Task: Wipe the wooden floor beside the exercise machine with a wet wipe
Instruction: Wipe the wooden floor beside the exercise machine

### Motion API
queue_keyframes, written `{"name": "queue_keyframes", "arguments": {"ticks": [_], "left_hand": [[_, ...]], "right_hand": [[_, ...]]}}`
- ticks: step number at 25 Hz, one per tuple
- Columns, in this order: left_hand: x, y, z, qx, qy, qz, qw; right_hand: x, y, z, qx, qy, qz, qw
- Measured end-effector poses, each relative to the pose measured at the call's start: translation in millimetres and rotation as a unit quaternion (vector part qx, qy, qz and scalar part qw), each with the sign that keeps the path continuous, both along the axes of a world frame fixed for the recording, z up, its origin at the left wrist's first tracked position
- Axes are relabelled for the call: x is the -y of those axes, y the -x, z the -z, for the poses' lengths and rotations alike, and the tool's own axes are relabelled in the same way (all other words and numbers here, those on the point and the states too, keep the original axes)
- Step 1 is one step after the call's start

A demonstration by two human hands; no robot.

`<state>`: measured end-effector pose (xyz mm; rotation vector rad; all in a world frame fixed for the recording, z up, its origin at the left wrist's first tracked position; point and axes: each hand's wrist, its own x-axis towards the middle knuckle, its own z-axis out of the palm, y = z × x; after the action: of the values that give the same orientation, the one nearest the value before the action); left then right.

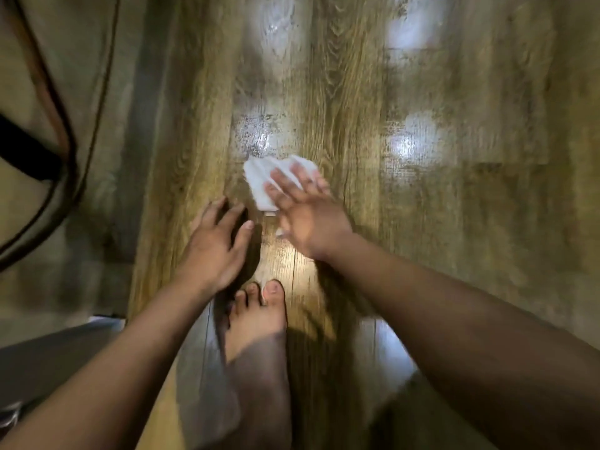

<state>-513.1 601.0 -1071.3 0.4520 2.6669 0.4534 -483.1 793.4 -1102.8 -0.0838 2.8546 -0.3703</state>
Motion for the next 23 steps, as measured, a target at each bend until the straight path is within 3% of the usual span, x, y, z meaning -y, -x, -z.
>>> {"name": "queue_keyframes", "arguments": {"ticks": [3,5,7,9,11,14,15,17,18,21,23], "left_hand": [[-0.1,1.9,2.2,0.005,0.021,0.004,1.0],[-2.3,5.3,4.0,0.0,0.015,-0.001,1.0],[-6.4,6.4,5.8,-0.017,0.005,-0.01,1.0],[-12.0,8.9,9.5,-0.034,0.007,-0.009,0.999],[-16.4,10.9,10.1,-0.026,0.017,-0.002,1.0],[-23.2,12.5,6.4,-0.009,0.023,-0.014,1.0],[-26.0,11.6,5.5,0.001,0.026,-0.028,0.999],[-27.4,7.5,4.3,0.015,0.023,-0.057,0.998],[-25.9,8.2,5.0,0.009,0.014,-0.063,0.998],[-22.4,13.7,6.1,0.003,0.002,-0.056,0.998],[-26.3,10.0,3.7,0.014,0.033,-0.048,0.998]], "right_hand": [[-120.8,-83.4,8.3,-0.02,-0.073,0.121,0.99],[-224.9,-163.1,14.8,0.042,-0.147,0.222,0.963],[-307.6,-221.1,17.2,0.135,-0.141,0.346,0.918],[-330.9,-225.9,24.8,0.138,-0.114,0.435,0.883],[-271.3,-181.9,24.4,0.091,-0.114,0.47,0.871],[-105.3,-99.3,14.8,0.0,-0.069,0.294,0.953],[-44.0,-70.2,8.3,0.013,-0.045,0.208,0.977],[53.9,-30.0,-0.4,0.086,0.014,0.039,0.995],[82.4,-14.6,-3.3,0.066,0.025,-0.009,0.997],[61.6,-9.2,-5.0,0.007,0.012,-0.056,0.998],[1.8,-29.6,-2.9,-0.008,0.001,-0.012,1.0]]}}
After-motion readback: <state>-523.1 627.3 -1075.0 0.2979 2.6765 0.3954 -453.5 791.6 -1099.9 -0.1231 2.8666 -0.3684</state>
